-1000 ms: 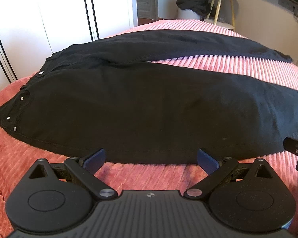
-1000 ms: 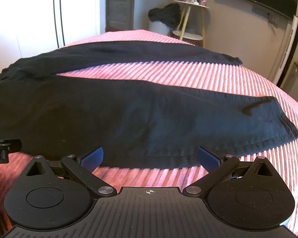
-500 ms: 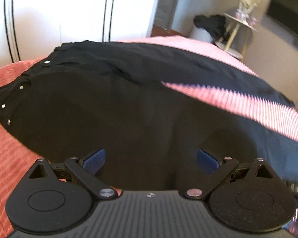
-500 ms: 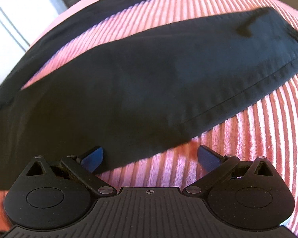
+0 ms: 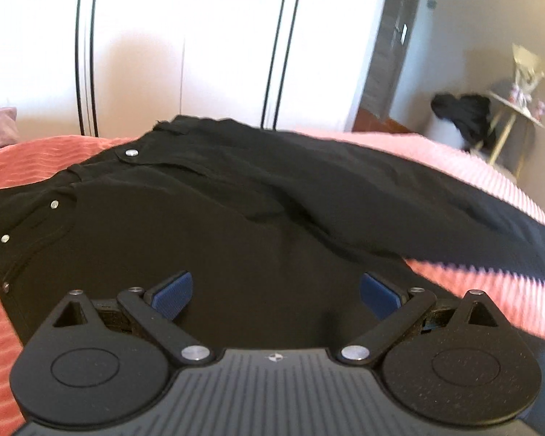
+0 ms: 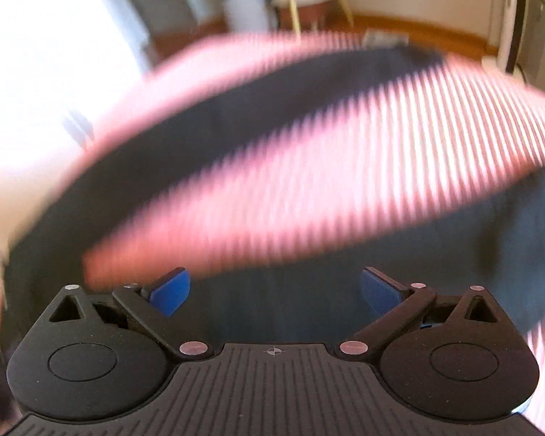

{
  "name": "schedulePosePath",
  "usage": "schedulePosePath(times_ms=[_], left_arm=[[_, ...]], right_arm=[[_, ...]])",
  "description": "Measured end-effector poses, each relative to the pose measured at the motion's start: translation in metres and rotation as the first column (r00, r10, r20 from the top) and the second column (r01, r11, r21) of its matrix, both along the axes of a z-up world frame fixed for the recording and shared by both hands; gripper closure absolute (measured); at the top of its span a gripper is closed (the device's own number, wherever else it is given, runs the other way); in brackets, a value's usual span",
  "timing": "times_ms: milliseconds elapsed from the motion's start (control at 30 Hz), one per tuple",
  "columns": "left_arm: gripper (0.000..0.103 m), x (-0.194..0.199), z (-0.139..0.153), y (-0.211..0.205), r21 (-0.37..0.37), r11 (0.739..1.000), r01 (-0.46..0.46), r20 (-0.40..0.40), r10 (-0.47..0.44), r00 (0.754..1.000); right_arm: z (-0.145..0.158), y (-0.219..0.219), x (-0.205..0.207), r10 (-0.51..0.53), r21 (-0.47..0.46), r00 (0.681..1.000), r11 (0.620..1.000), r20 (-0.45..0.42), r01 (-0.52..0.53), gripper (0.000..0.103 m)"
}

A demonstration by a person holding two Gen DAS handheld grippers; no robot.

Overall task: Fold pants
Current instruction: 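Grasp the trouser leg hem with the right gripper and lift it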

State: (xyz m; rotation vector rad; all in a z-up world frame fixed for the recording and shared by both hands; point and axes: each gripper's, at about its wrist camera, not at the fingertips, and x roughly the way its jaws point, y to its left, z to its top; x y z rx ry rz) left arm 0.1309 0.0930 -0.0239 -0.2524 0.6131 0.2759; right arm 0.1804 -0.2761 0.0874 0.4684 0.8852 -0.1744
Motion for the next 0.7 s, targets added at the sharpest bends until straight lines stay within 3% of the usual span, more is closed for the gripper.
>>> schedulePosePath(times_ms=[133,267,400,500,567,700], left_arm=[[0.004,-0.001,-0.009,0.002,0.053,0.998,-0.037,0.077,0.033,0.997],[0.004,-0.002,-0.027,0.002,0.008,1.000,-0.015,-0.008,0.015,1.000],[0.004,0.000,-0.041,-0.023,0.173,0.985,-0.007,-0.033,0.012,0.999],[0.004,0.001,-0.044,-0.028,0.171,0.984,-0.055,-0.012,0.058,0.998],[0.004,0.000,-0.045,-0.030,0.169,0.982,-0.080,0.005,0.080,0.997],[0.004,0.001,-0.047,-0.034,0.195,0.977,-0.089,0.015,0.088,0.996]], right_arm=[[-0.008,-0.023,0.123,-0.160,0.051,0.987,0.986,-0.024,0.161,0.000],[-0.039,-0.038,0.222,-0.313,0.065,0.948,0.947,-0.053,0.316,0.002],[-0.077,-0.048,0.271,-0.447,0.076,0.886,0.886,-0.120,0.457,0.020],[-0.087,-0.048,0.293,-0.507,0.019,0.851,0.857,-0.136,0.514,0.015],[-0.091,-0.046,0.298,-0.520,-0.025,0.841,0.852,-0.148,0.522,0.017],[-0.096,-0.045,0.301,-0.489,-0.153,0.860,0.870,-0.145,0.469,0.041]])
